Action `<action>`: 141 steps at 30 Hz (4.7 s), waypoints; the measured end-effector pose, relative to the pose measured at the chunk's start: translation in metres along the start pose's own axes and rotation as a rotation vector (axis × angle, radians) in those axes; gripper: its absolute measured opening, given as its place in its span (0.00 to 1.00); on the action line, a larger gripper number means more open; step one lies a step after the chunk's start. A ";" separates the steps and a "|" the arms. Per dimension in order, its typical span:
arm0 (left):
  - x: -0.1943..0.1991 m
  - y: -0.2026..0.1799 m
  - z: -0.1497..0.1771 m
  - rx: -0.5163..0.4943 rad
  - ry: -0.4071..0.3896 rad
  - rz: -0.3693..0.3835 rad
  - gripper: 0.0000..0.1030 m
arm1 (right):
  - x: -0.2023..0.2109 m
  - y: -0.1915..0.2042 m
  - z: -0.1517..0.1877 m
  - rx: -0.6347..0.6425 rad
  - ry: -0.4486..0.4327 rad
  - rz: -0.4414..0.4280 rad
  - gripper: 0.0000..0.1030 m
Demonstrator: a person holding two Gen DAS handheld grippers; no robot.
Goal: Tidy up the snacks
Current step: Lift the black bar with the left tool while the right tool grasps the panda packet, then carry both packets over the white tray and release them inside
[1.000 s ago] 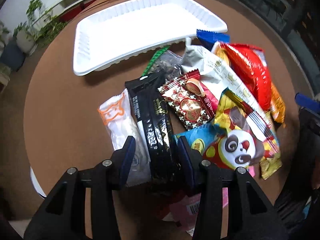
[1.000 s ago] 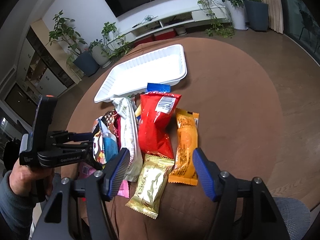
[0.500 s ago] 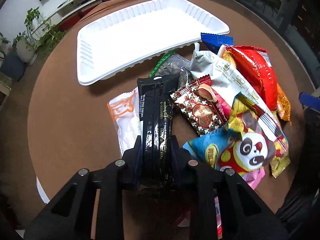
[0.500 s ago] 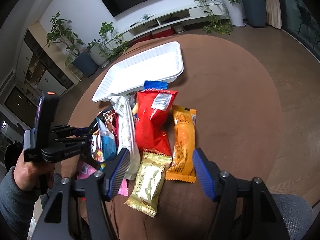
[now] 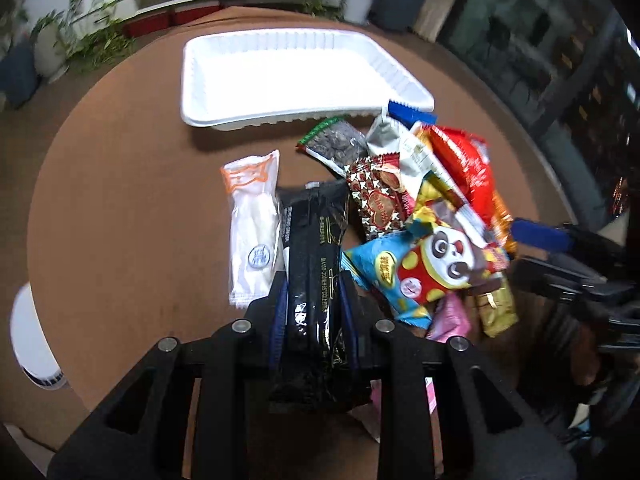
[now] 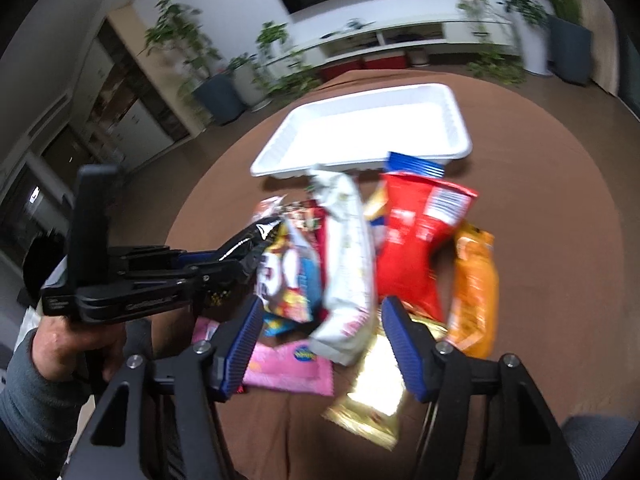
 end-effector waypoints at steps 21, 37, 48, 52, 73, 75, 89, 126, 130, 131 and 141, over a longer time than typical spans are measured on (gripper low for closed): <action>-0.014 -0.022 0.014 -0.276 0.143 -0.145 0.36 | -0.037 0.015 -0.017 0.067 0.076 0.071 0.59; -0.041 -0.030 0.013 -0.301 0.204 -0.131 0.22 | -0.026 -0.004 -0.011 -0.018 0.041 0.014 0.62; -0.004 0.002 0.031 -0.075 0.094 0.052 0.22 | -0.029 0.014 -0.012 0.048 0.051 -0.020 0.63; 0.013 0.011 0.039 0.002 0.039 0.110 0.22 | -0.041 0.019 -0.010 0.077 0.084 -0.014 0.62; 0.029 0.019 0.051 0.097 -0.040 0.208 0.22 | -0.082 0.041 -0.001 0.203 0.241 0.019 0.46; 0.030 0.019 0.049 0.101 -0.044 0.211 0.22 | -0.079 0.041 -0.001 0.194 0.231 0.005 0.42; 0.051 0.018 0.019 0.127 -0.115 0.295 0.22 | -0.024 0.046 -0.034 0.067 0.079 -0.212 0.36; -0.114 0.062 -0.182 0.073 0.043 0.017 0.22 | -0.140 -0.147 -0.175 -0.193 0.169 -0.109 0.36; -0.120 0.058 -0.181 0.069 0.032 0.000 0.23 | -0.143 -0.151 -0.183 -0.216 0.158 -0.109 0.38; -0.120 0.057 -0.179 0.064 0.029 -0.002 0.23 | -0.142 -0.152 -0.182 -0.217 0.153 -0.111 0.39; -0.117 0.058 -0.182 0.044 0.000 -0.025 0.63 | -0.136 -0.132 -0.174 -0.100 0.160 -0.035 0.71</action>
Point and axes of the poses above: each gripper's, at about its wrist camera, not at the fingertips, and x roughly against the way its jaws point, y to its left, z to its underside, the point moved 4 cm from there along -x, roughly the way its jaws point, and after that the axes turned 3 degrees about -y, right-handed, at the moved point
